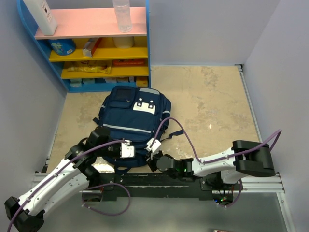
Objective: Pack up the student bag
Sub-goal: Zip the student bag at the center of the board.
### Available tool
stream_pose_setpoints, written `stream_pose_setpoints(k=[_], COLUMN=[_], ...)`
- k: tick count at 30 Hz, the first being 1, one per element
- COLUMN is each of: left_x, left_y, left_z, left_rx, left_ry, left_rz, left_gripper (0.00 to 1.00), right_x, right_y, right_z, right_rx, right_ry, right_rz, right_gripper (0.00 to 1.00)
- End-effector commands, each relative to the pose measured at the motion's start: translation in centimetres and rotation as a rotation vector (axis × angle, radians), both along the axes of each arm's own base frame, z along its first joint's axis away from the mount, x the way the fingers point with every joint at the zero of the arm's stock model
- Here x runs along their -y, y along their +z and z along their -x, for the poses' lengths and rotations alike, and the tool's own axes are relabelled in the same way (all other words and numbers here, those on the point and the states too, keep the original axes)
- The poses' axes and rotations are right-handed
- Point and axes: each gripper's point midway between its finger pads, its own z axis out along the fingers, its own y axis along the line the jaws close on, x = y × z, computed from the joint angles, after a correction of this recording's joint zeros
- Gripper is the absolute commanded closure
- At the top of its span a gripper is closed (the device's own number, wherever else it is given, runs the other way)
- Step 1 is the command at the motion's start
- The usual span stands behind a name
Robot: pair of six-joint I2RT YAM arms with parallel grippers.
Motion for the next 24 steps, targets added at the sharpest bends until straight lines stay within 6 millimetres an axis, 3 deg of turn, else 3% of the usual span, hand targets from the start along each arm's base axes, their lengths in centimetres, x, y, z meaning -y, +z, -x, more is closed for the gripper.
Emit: stream_pose_setpoints(k=[1, 5, 8, 13, 15, 17, 19, 21, 24], left_x=[-0.1, -0.1, -0.1, 0.0, 0.0, -0.1, -0.2, -0.3, -0.7], left_y=[2.4, 2.6, 2.8, 3.1, 3.1, 3.0, 3.0, 2.9, 2.9], left_z=[-2.7, -2.5, -2.3, -2.1, -1.9, -1.4, -1.3, -1.0, -1.1], left_rx=[0.157, 0.154, 0.152, 0.146, 0.139, 0.140, 0.145, 0.147, 0.158], left_ry=[0.058, 0.051, 0.046, 0.036, 0.028, 0.000, -0.014, -0.025, -0.019], left_rz=[0.036, 0.039, 0.046, 0.056, 0.053, 0.042, 0.037, 0.030, 0.008], left_gripper=[1.00, 1.00, 1.00, 1.00, 1.00, 1.00, 1.00, 1.00, 1.00], right_x=[4.6, 5.8, 5.4, 2.5, 2.1, 2.5, 4.3, 5.6, 7.3], right_y=[-4.3, -5.2, -4.8, -1.7, -1.0, 0.3, -0.2, 0.9, 0.1], right_z=[0.6, -0.1, -1.0, -2.5, -3.1, -3.6, -4.8, -6.2, -6.8], right_rx=[-0.112, -0.127, -0.091, 0.030, 0.031, 0.007, -0.063, -0.131, -0.172], right_ry=[-0.121, -0.219, -0.265, -0.237, -0.233, -0.238, -0.262, -0.279, -0.291], right_rz=[0.198, 0.224, 0.228, 0.203, 0.201, 0.158, 0.134, 0.058, 0.083], right_gripper=[1.00, 1.00, 1.00, 1.00, 1.00, 1.00, 1.00, 1.00, 1.00])
